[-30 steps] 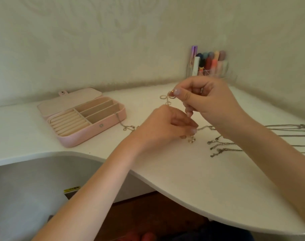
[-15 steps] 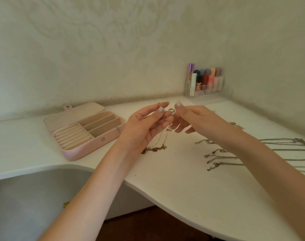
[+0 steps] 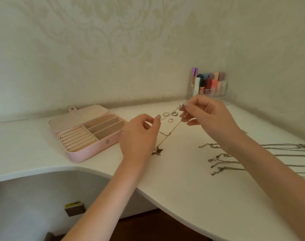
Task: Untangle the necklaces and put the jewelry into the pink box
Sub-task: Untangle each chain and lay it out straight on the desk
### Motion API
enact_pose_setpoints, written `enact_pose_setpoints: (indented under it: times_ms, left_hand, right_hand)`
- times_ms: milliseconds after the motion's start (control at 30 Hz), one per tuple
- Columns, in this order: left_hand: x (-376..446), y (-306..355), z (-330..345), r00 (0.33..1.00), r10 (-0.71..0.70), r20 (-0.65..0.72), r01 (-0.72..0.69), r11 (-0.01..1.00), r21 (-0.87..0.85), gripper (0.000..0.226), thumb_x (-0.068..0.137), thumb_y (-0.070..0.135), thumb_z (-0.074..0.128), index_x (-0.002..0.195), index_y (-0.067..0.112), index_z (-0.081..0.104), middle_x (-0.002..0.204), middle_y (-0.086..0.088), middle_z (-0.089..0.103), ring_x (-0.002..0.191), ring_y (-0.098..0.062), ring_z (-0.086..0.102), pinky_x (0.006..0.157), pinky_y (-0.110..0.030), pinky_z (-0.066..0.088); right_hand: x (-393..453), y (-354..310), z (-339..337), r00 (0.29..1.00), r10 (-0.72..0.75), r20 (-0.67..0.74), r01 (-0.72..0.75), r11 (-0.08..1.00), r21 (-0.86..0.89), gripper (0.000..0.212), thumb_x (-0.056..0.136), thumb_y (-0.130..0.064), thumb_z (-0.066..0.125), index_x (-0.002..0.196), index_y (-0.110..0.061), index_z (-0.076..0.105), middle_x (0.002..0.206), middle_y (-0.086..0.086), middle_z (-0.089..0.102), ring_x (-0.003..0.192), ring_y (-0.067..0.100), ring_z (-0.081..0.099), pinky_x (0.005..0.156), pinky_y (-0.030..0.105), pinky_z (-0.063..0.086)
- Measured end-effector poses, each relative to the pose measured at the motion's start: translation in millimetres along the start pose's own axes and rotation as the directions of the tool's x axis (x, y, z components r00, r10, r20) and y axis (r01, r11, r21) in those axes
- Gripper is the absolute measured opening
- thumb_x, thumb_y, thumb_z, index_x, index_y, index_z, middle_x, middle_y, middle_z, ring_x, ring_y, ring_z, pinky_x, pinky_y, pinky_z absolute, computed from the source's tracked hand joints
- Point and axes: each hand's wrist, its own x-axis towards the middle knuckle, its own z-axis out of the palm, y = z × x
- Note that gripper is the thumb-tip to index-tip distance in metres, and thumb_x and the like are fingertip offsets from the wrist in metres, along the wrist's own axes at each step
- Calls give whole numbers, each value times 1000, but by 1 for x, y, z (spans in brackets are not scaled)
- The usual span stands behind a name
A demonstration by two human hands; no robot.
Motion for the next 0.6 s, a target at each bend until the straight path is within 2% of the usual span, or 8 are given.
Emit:
enact_pose_setpoints:
  times_ms: [67,100,200,267,333,433,500,600]
  left_hand:
    - [-5,3,3,986,160,-57,-148,975,165,33,87,54,51,82,22,59,68,14,59,78,-9,51,74,-29,35]
    - [-8,5,5,966,252,-65,-237,956,175,36,87,56,46,87,22,56,77,17,57,86,-8,48,84,-30,30]
    - [-13,6,9,933,356,48,-358,931,72,39,90,52,38,107,22,56,100,23,51,109,-3,41,112,-42,8]
    - [-11,7,9,932,336,136,-335,942,-28,26,96,38,43,108,23,59,101,29,50,116,2,39,115,-47,-4]
    - [-7,4,9,940,303,159,-291,952,-93,23,98,25,43,92,24,65,97,26,59,106,3,49,115,-47,4]
    - [-3,-3,6,970,218,110,-203,970,-134,26,96,18,44,80,19,65,85,12,68,76,-1,56,97,-44,41]
    - [0,-7,6,988,129,89,-125,991,-54,27,94,17,42,77,22,63,78,8,67,79,-10,58,92,-43,42]
    - [3,-14,11,993,50,110,-61,993,103,26,95,16,36,81,25,56,77,8,66,88,-21,60,96,-43,37]
  right_hand:
    - [6,-3,1,1000,7,-8,-7,1000,18,15,94,-17,55,86,-13,66,72,-3,69,71,9,66,67,24,57]
    - [10,-7,1,1000,15,-6,-14,999,32,15,94,-17,55,86,-13,66,70,-4,68,70,8,66,65,24,56]
    - [19,-21,7,998,15,58,-19,996,82,16,95,-17,54,84,-13,65,60,-3,62,60,12,63,61,24,54]
    - [24,-31,13,994,18,106,-28,995,92,17,97,-18,52,86,-13,65,56,-2,58,54,14,59,58,26,54]
    - [31,-35,18,994,39,103,-52,991,122,19,98,-19,49,89,-13,64,54,-2,50,47,15,52,51,26,49]
    - [43,-40,21,996,86,33,-91,977,191,21,100,-22,46,89,-13,62,50,-5,36,42,11,33,44,23,33]
    - [51,-46,17,996,79,-30,-74,986,148,22,99,-23,46,85,-17,61,45,-10,32,41,9,24,41,21,23]
    - [63,-60,7,992,-64,-113,50,991,-127,20,97,-27,51,84,-18,64,41,-13,35,36,6,22,36,19,20]
